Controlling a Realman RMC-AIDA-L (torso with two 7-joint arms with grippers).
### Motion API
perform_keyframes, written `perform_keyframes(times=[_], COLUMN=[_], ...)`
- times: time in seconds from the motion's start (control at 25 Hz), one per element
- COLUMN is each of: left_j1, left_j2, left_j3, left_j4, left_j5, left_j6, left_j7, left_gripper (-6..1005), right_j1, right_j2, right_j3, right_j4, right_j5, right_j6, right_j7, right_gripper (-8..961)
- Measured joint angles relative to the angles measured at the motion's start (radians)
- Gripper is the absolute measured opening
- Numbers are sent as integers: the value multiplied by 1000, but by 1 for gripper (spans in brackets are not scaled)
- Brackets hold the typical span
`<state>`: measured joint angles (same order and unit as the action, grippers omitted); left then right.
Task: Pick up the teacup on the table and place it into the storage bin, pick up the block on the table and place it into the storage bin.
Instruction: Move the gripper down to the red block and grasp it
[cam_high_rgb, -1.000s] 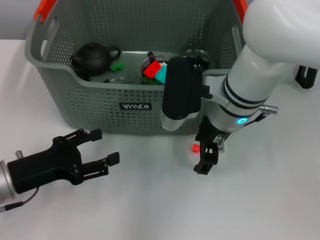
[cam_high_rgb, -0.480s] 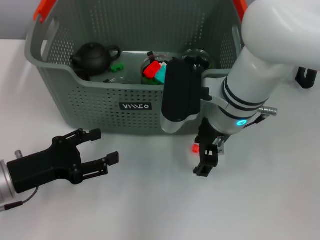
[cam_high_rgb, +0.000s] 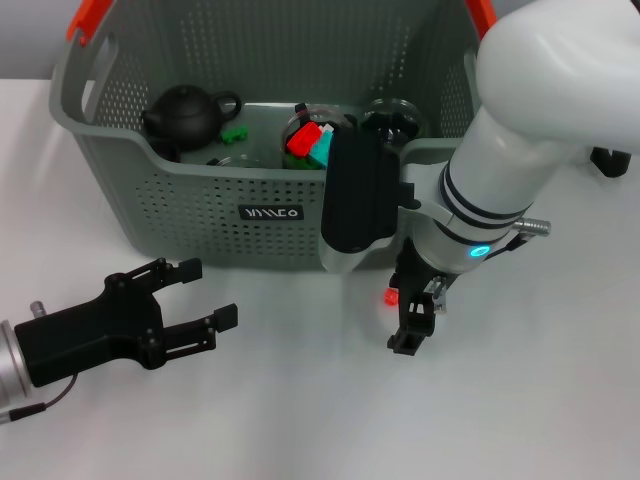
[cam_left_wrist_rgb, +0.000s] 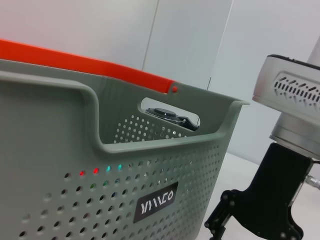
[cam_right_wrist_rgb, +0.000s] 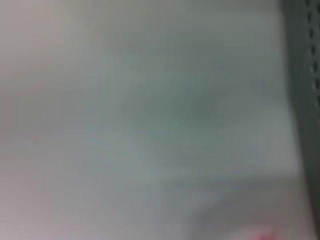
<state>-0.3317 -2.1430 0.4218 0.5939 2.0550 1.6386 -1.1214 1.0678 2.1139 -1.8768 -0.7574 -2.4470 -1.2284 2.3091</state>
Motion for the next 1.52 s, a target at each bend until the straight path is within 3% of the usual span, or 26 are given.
perform_keyframes(times=[0.32, 0.64, 1.2, 1.52], left_j1=[0, 0, 2, 2], left_j2=[0, -1, -2, -3], left_j3=[0, 0, 0, 1], left_j4=[0, 0, -2, -2], left_j5=[1, 1, 2, 2], left_j6=[-3, -13, -13, -13], left_j7=[0, 0, 2, 4], left_gripper=[812, 811, 809, 807], right_j1=[13, 15, -7, 10], right_j2=[6, -6, 0, 3], right_j3=[-21, -10, -18, -19], right_j4=[29, -15, -47, -21], right_j5=[12, 97, 61, 69], right_j6=[17, -145, -54, -60], right_j7=[-1, -25, 16, 180], right_gripper=[811, 805, 793, 786])
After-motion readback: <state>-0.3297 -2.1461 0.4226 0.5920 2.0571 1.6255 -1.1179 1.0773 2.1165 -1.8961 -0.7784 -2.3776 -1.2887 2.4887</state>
